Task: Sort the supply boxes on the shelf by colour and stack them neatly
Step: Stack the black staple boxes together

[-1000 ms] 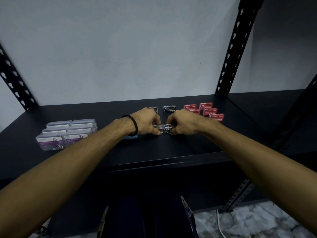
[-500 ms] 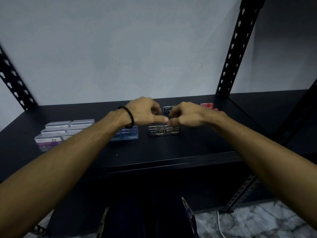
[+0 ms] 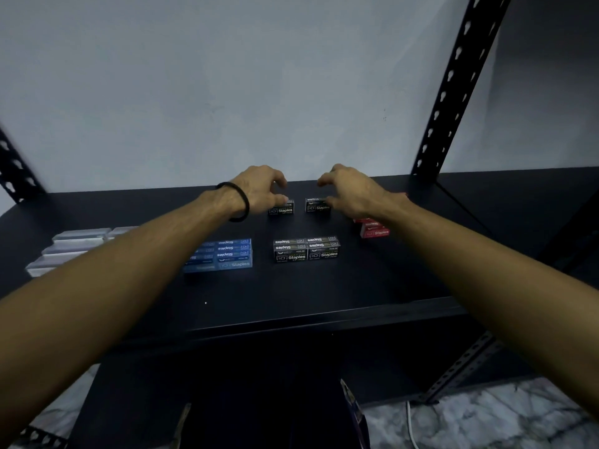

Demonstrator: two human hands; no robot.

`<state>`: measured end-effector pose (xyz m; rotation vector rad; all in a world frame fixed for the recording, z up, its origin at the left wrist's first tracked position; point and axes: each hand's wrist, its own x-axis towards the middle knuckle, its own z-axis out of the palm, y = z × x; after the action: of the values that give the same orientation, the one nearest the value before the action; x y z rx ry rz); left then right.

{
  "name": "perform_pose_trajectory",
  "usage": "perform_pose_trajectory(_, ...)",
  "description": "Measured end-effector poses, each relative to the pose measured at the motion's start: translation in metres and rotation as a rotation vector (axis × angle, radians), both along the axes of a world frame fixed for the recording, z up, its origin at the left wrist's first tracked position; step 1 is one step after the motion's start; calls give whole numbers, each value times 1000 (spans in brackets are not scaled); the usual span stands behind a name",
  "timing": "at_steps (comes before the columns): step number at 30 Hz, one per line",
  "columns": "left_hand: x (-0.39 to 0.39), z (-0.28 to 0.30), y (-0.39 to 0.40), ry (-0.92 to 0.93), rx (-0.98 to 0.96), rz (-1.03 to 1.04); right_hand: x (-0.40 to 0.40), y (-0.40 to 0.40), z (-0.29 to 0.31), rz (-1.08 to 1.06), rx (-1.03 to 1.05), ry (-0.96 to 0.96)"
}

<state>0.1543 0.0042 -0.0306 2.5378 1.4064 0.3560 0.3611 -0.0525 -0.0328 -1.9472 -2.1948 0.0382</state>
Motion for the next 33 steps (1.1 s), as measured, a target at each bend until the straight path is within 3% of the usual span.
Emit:
perform_pose_trajectory(9, 12, -24, 16, 13, 0, 1, -8, 15, -11, -1, -79, -24)
perform_pose_trajectory(25, 18, -27, 10, -35, 22, -76, -15, 14, -15, 59, -81, 98)
perform_pose_trajectory(33, 12, -24, 5, -82, -77, -73, -15, 7, -12, 87, -106, 158)
